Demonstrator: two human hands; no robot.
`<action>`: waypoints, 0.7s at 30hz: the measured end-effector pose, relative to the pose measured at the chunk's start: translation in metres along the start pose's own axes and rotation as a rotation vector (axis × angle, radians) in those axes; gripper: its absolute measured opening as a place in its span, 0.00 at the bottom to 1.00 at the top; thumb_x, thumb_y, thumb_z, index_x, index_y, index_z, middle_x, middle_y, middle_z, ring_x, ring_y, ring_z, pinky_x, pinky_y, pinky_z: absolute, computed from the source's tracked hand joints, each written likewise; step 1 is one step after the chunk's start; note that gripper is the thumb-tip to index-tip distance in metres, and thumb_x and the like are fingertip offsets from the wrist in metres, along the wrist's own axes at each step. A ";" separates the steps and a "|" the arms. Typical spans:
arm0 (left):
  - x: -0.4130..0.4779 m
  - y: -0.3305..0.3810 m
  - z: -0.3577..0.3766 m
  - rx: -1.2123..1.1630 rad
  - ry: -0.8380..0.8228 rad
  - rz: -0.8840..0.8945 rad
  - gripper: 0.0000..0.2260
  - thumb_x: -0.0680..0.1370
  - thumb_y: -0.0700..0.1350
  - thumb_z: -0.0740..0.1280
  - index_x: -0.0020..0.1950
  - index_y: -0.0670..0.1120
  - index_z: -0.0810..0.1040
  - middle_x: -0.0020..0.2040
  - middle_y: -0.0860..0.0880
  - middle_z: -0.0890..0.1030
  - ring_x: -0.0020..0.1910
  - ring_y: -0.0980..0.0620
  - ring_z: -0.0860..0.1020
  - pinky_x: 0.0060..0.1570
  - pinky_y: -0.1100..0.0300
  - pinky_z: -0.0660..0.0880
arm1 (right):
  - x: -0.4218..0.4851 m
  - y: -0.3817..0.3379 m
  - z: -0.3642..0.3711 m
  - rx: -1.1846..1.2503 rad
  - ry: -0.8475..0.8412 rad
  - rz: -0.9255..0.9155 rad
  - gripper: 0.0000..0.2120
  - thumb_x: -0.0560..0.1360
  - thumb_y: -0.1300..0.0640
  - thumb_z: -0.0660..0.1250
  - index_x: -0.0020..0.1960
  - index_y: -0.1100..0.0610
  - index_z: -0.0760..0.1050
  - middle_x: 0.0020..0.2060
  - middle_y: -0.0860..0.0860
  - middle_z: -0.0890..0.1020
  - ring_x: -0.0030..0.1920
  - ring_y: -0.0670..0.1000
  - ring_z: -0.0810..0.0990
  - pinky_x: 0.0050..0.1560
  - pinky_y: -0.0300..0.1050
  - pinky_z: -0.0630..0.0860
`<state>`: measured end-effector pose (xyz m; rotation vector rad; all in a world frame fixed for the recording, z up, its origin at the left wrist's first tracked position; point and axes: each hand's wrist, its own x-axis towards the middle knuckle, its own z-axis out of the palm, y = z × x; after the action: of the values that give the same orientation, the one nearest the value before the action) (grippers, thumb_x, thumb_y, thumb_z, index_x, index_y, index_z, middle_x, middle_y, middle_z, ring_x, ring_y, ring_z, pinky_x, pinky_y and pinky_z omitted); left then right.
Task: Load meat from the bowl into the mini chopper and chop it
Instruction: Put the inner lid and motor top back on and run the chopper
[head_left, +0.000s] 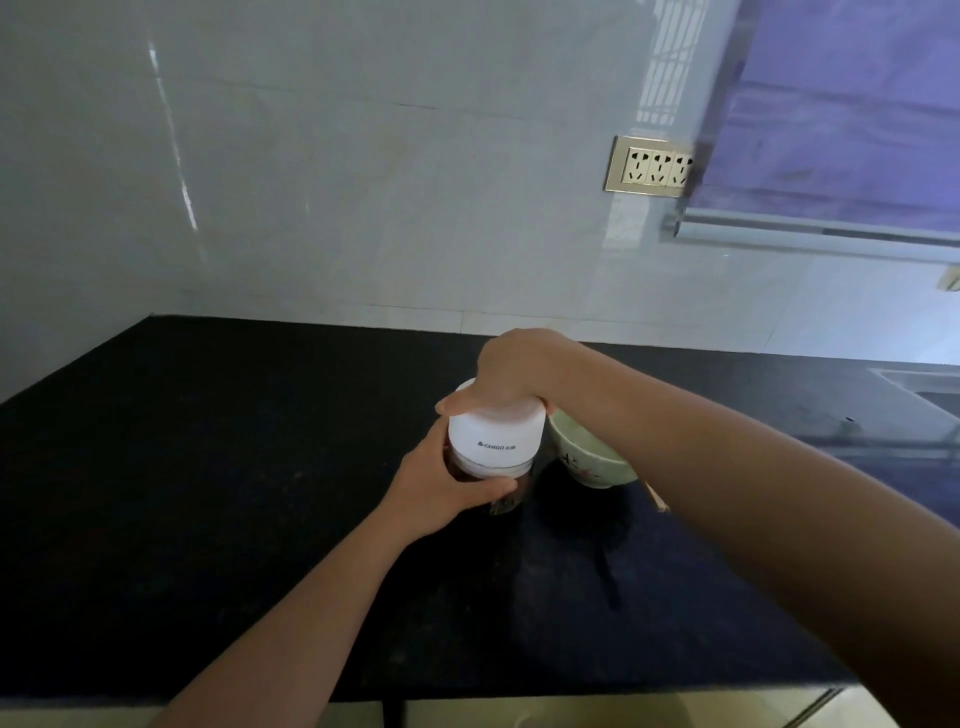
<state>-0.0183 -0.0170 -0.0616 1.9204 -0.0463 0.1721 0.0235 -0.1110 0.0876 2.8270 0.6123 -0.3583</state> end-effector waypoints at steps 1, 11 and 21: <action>0.000 0.000 0.000 -0.003 -0.002 0.000 0.41 0.62 0.53 0.78 0.70 0.57 0.62 0.59 0.61 0.73 0.58 0.60 0.71 0.52 0.68 0.67 | 0.001 0.000 0.001 -0.005 0.002 0.001 0.34 0.73 0.31 0.55 0.63 0.56 0.72 0.40 0.52 0.72 0.39 0.55 0.72 0.45 0.48 0.70; -0.002 0.003 0.004 0.023 0.032 -0.036 0.40 0.62 0.52 0.78 0.70 0.56 0.62 0.60 0.59 0.72 0.59 0.59 0.70 0.54 0.64 0.66 | 0.006 -0.003 0.017 -0.016 0.211 0.032 0.24 0.74 0.36 0.55 0.41 0.57 0.74 0.35 0.50 0.74 0.34 0.50 0.73 0.31 0.41 0.65; -0.002 0.011 -0.003 -0.044 -0.089 -0.079 0.41 0.65 0.48 0.77 0.72 0.55 0.58 0.61 0.62 0.69 0.61 0.60 0.68 0.54 0.68 0.67 | -0.005 0.007 0.028 0.155 0.253 0.057 0.41 0.71 0.26 0.42 0.50 0.59 0.77 0.40 0.53 0.78 0.42 0.54 0.77 0.44 0.47 0.70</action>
<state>-0.0217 -0.0178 -0.0500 1.8820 -0.0335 0.0326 0.0169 -0.1265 0.0636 3.0589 0.5728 -0.0374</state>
